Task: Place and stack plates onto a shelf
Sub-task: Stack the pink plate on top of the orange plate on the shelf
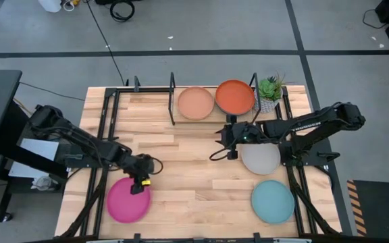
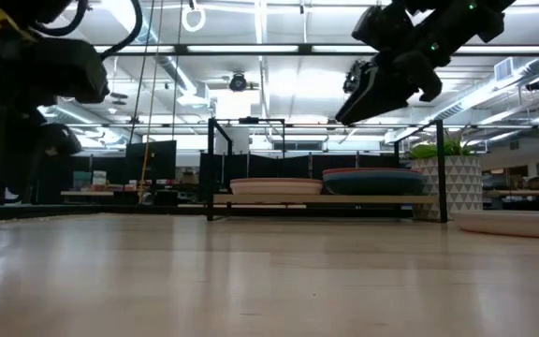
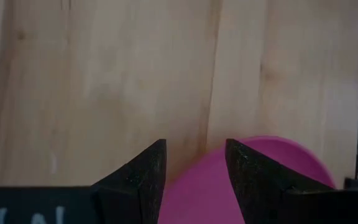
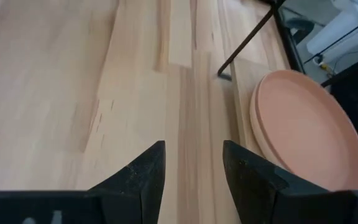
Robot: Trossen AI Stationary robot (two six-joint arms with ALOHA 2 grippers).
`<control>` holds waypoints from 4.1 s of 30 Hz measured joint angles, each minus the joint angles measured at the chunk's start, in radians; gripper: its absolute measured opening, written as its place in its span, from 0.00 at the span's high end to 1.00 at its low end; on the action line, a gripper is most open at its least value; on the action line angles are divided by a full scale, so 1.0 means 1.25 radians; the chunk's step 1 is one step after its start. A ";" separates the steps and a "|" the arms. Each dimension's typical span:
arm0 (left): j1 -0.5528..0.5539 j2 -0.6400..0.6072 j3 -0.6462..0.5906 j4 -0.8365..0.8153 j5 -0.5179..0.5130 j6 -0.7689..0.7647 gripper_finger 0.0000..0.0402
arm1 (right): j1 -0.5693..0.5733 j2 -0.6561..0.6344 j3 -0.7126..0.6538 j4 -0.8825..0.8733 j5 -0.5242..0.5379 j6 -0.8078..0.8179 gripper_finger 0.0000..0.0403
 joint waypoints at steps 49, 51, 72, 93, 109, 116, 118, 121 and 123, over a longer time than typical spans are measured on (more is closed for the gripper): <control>0.140 0.120 0.191 -0.136 -0.016 0.039 0.96 | -0.057 0.062 0.000 0.099 -0.094 -0.058 0.59; 0.191 0.120 0.219 -0.135 -0.033 0.064 0.96 | -0.057 0.059 0.000 0.084 -0.074 -0.058 0.59; 0.585 0.122 0.245 -0.038 0.196 0.054 0.96 | 0.210 0.108 0.000 0.171 0.225 -0.660 0.59; 0.593 0.122 0.245 -0.019 0.217 0.109 0.96 | 0.247 0.214 0.000 0.441 0.274 -0.991 0.58; 0.581 0.122 0.245 0.110 0.223 0.091 0.95 | 0.199 0.214 0.000 0.476 0.236 -1.003 0.73; 0.581 0.120 0.246 0.170 0.210 0.132 0.86 | 0.198 0.215 -0.002 0.461 0.239 -1.004 0.84; 0.581 0.121 0.246 0.184 0.208 0.155 0.82 | 0.199 0.215 -0.002 0.461 0.245 -1.004 0.85; 0.581 0.121 0.246 0.197 0.197 0.184 0.76 | 0.203 0.215 -0.001 0.461 0.262 -1.005 0.85; 0.581 0.121 0.246 0.202 0.186 0.203 0.71 | 0.206 0.215 -0.001 0.461 0.277 -1.006 0.85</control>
